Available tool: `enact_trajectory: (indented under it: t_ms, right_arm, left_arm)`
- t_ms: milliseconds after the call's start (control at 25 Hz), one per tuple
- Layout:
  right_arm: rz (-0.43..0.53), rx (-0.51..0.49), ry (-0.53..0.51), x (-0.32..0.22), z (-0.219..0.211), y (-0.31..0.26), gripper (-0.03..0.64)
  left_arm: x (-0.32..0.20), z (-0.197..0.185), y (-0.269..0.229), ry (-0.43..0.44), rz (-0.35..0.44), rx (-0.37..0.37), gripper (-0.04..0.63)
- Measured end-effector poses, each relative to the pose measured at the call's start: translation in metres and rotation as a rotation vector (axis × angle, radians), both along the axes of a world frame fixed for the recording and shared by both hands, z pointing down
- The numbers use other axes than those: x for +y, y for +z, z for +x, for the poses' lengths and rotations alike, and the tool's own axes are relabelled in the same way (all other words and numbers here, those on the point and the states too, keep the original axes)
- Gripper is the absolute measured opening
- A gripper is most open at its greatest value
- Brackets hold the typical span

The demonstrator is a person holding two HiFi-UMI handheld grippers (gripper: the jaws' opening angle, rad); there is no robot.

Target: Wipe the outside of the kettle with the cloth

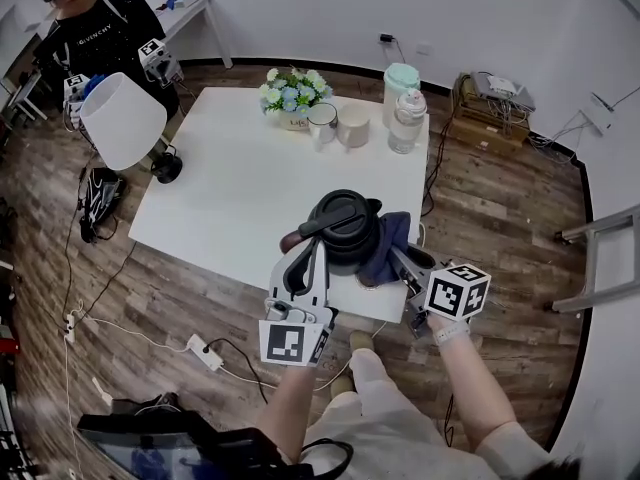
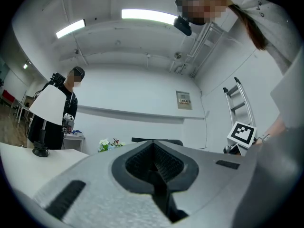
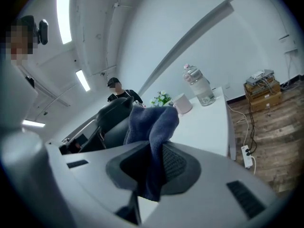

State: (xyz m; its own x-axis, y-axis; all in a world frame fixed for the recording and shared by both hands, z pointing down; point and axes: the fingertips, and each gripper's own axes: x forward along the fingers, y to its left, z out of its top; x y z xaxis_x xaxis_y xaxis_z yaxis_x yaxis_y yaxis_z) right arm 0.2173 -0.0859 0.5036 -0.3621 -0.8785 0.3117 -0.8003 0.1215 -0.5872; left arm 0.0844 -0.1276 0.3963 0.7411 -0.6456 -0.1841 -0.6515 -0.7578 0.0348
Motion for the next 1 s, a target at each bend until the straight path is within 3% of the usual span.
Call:
enact_trajectory:
  t_ms: [320,560,800,1000]
  right_arm:
    - [-0.074,0.016,0.007,-0.003,0.004,0.034,0.055]
    - [-0.128,0.07,-0.052,0.002,0.005,0.053,0.055]
    - [0.041,0.103,-0.126,-0.015,0.038,-0.009,0.055]
    - [0.171,0.201,-0.392,-0.041,0.029,-0.087,0.055]
  left_arm:
    - [-0.002,-0.008,0.008,-0.033,-0.027,0.001,0.007]
    - [-0.002,-0.024,-0.007,-0.057,-0.001,-0.008,0.007]
    - [-0.018,-0.048,-0.011,-0.115,-0.012,-0.014,0.008]
    - [-0.023,-0.052,-0.006,-0.126,-0.023,-0.004,0.008]
